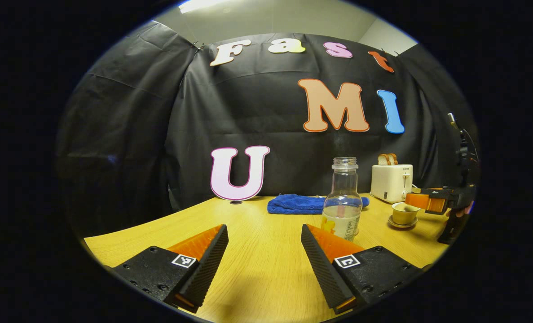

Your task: Open the teacup lid with one hand, grasp the water bottle and pour water into the teacup with the other hand; after pouring, place the water bottle on the coaster and then close the teacup lid.

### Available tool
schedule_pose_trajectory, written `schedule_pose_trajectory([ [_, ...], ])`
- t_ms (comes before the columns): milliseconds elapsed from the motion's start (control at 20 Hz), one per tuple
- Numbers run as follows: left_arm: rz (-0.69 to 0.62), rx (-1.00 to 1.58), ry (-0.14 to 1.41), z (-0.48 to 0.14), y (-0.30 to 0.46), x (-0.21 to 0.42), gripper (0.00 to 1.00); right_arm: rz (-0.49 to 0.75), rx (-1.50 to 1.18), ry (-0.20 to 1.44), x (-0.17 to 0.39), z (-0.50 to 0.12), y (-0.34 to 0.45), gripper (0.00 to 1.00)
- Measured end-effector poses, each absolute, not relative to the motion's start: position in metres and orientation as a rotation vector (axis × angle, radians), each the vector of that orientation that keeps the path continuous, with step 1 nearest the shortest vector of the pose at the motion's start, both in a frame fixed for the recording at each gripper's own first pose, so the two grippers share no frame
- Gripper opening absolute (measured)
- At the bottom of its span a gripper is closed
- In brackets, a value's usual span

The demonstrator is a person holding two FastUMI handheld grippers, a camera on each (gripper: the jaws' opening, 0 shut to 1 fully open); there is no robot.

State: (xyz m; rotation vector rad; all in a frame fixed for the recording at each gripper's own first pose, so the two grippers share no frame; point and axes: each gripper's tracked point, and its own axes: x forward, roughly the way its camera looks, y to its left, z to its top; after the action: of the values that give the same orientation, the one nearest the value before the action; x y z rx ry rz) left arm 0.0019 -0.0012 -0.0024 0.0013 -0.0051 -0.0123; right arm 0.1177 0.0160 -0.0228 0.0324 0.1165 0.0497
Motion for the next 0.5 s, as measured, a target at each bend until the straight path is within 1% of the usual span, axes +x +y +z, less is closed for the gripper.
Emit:
schedule_pose_trajectory([
  [100, -0.012, 0.001, -0.005, -0.002, -0.001, 0.002, 0.95, 0.055, 0.034, 0.129, 0.126, -0.025, 0.018, 0.94],
  [150, -0.012, 0.001, -0.005, -0.002, -0.001, 0.002, 0.95, 0.054, 0.032, 0.138, 0.128, -0.026, 0.018, 0.96],
  [250, -0.013, 0.001, -0.005, -0.002, -0.002, 0.002, 0.95, 0.058, 0.025, 0.161, 0.132, -0.031, 0.019, 0.95],
  [400, -0.018, 0.001, -0.005, -0.002, -0.002, 0.001, 0.95, 0.057, 0.002, 0.166, 0.136, -0.032, 0.021, 0.68],
  [500, -0.020, 0.001, -0.005, -0.002, -0.002, 0.001, 0.95, 0.072, -0.016, 0.172, 0.138, -0.034, 0.026, 0.56],
])
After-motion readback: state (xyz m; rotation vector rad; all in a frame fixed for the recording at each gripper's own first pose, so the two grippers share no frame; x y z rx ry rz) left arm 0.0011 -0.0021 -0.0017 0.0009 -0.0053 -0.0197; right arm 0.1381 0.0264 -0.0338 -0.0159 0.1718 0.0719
